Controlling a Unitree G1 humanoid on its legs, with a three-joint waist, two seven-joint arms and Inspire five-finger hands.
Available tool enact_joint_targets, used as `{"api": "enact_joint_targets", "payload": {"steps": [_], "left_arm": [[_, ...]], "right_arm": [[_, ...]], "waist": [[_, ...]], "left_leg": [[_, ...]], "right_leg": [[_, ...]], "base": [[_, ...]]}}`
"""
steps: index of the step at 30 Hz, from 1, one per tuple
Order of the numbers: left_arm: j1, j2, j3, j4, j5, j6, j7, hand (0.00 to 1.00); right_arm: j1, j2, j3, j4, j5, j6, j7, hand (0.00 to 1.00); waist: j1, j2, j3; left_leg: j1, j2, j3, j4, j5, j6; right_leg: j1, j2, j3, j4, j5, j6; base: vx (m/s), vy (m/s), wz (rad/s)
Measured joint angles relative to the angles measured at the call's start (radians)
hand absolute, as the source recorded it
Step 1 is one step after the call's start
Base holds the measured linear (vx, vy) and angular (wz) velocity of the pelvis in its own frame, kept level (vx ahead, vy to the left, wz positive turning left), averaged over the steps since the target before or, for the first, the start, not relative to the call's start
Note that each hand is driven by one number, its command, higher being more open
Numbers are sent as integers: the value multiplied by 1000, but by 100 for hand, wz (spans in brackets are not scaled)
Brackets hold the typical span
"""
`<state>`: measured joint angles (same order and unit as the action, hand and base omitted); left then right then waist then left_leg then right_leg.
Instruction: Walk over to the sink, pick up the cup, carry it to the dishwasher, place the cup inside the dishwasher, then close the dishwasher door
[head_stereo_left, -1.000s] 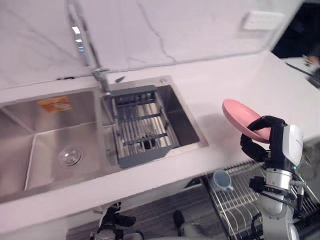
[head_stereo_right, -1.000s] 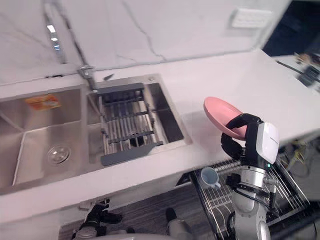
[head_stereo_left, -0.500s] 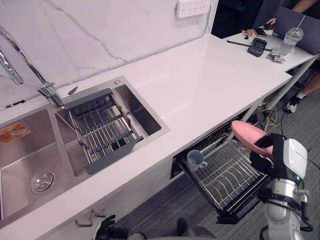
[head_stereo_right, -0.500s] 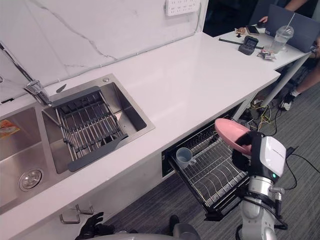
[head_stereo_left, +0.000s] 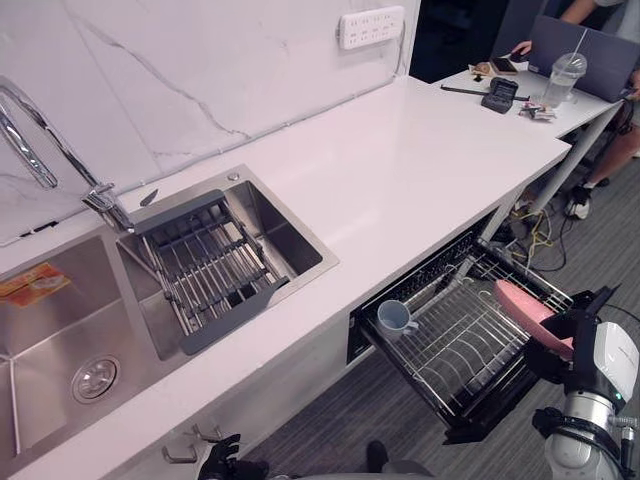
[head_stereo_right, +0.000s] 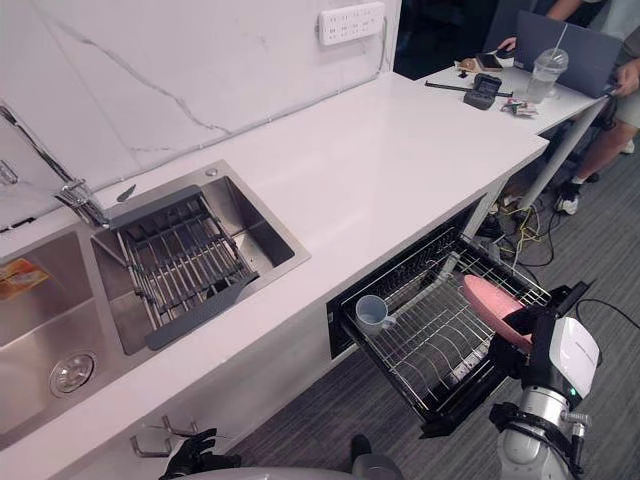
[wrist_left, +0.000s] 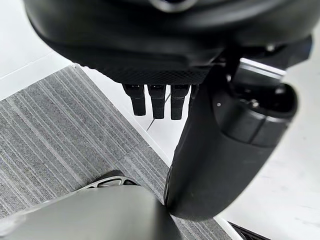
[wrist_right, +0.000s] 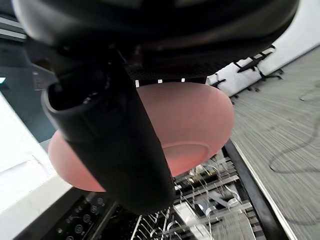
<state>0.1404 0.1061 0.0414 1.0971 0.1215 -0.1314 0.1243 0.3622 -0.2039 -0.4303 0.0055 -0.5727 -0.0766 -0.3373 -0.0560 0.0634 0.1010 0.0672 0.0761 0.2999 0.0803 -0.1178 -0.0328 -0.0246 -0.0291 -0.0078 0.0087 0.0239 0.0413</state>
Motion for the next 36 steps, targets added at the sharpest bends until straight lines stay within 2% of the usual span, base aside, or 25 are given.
{"api": "enact_joint_targets", "payload": {"steps": [3, 7, 10, 12, 16, 19, 25, 29, 30, 36], "left_arm": [[1, -12, 0, -5, 0, -7, 0, 90], [1, -22, 0, -38, -1, -8, 0, 90], [-2, -22, 0, -77, -4, -13, 1, 90], [-14, -21, 0, -84, -5, -16, 2, 90], [-37, -14, -10, -110, -8, -19, 6, 90], [-73, -8, -14, -114, -26, -19, 7, 90], [-98, 2, -29, -139, -45, -25, 8, 90], [-119, -1, -30, -148, -49, -27, 18, 90], [-129, -7, -30, -150, -51, -28, 26, 90], [-170, -57, -56, -156, -52, -40, 24, 90]], "right_arm": [[-4, -11, -4, 19, 3, 6, 0, 30], [-25, -15, -3, 29, 39, 9, 0, 30], [-74, -29, -3, 31, 43, 11, 0, 30], [-97, -33, -1, 25, 74, 11, 0, 30], [-154, -33, 16, 21, 121, 12, -1, 30], [-199, -33, 37, 24, 161, 13, -2, 30], [-289, -38, 46, 121, 229, 22, -20, 30], [-316, -39, 39, 190, 240, 39, -31, 30], [-322, -38, 36, 210, 254, 43, -37, 30], [-362, -40, -1, 255, 277, 61, -56, 30]], "waist": [[3, 22, 7], [14, 31, 33], [18, 28, 71], [39, 25, 80], [47, 19, 119], [68, 12, 161], [72, 9, 219], [72, 14, 233], [72, 5, 244], [68, 2, 271]], "left_leg": [[-15, -5, -10, -12, 12, 4], [-43, -7, -33, -18, 27, 3], [-73, -7, -49, -6, 33, 1], [-105, -8, -48, 7, 33, 2], [-151, -8, -43, 42, 33, 2], [-178, -9, -40, 64, 31, 5], [-209, -10, -21, 92, 22, 13], [-230, -10, -1, 105, 19, 16], [-232, -10, 1, 106, 18, 18], [-239, -10, 23, 116, 7, 25]], "right_leg": [[-17, -5, -12, 2, 0, 0], [-48, -9, -33, 26, -10, -2], [-97, -18, -52, 98, -46, -6], [-144, -24, -56, 154, -72, -8], [-198, -44, -78, 233, -113, -10], [-235, -51, -79, 277, -131, -13], [-267, -62, -83, 313, -145, -12], [-288, -70, -82, 325, -148, -10], [-290, -71, -82, 326, -149, -10], [-305, -70, -62, 329, -149, -8]], "base": [[-19, -9, 10], [-8, -17, 17], [-35, -32, 23], [-17, -23, 13], [-12, -23, 21], [-26, -26, 5], [-18, -4, 5], [-4, 3, 1], [0, 0, 0], [3, 13, -8]]}}
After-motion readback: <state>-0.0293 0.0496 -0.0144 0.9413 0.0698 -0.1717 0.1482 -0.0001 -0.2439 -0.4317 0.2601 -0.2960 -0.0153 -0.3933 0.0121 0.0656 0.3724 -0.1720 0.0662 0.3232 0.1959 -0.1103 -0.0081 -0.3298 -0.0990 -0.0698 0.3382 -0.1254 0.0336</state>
